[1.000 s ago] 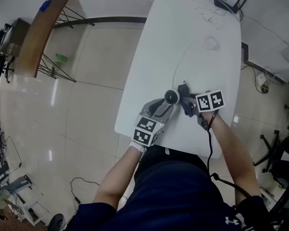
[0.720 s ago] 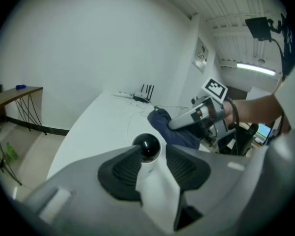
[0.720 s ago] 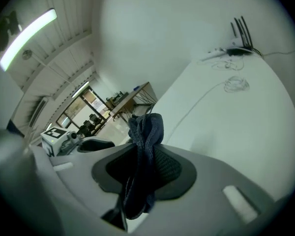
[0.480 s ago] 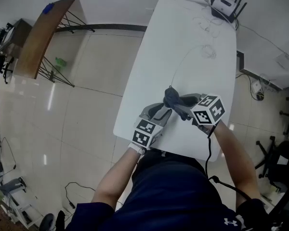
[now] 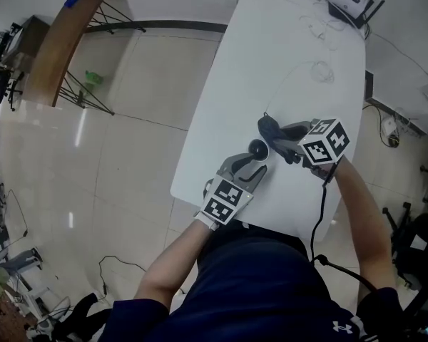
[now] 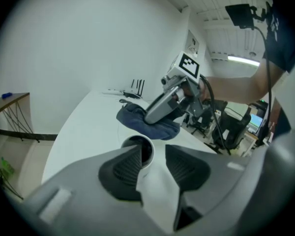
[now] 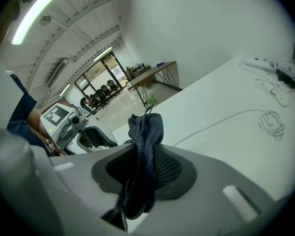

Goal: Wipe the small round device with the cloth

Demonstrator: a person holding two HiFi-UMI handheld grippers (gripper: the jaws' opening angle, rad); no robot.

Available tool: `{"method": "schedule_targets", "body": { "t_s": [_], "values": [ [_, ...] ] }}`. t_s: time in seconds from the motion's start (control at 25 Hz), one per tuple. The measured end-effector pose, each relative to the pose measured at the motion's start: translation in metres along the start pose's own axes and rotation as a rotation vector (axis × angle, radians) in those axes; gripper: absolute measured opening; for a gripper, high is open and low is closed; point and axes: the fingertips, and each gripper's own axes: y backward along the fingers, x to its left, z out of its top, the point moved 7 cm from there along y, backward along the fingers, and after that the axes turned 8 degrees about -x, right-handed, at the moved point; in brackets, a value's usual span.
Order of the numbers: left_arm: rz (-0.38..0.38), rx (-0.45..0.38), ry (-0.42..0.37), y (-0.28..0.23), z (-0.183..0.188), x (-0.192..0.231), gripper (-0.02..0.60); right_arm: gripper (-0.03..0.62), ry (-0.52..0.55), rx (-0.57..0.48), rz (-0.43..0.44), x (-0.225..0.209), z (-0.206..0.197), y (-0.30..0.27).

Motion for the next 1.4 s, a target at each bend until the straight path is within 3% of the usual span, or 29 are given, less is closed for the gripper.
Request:
{"method": "schedule_targets", "body": {
  "t_s": [0.32,0.64,0.92,1.16,1.28,1.4],
  "values": [
    [-0.002,0.017,0.011,-0.001,-0.002,-0.004,0.150,0.106,-0.090,0.095,0.087,-0.037,-0.026,-0.028],
    [0.036,-0.011,0.060,0.014,-0.007,-0.002,0.150,0.106,-0.239,0.089,0.060,-0.068,-0.057,-0.056],
    [0.058,-0.048,0.060,0.034,-0.007,0.010,0.150,0.107,-0.297,-0.133,-0.102,-0.038,-0.053,-0.026],
    [0.061,-0.056,0.055,0.035,-0.003,0.028,0.139,0.107,-0.405,-0.517,-0.192,0.029,-0.040,0.025],
    [0.052,-0.066,0.151,0.030,0.008,0.036,0.130,0.108,-0.452,-0.655,-0.216,0.059,-0.038,0.023],
    [0.058,-0.088,0.243,0.024,0.014,0.044,0.127,0.109,-0.494,-0.714,-0.249,0.072,-0.043,0.012]
  ]
}}
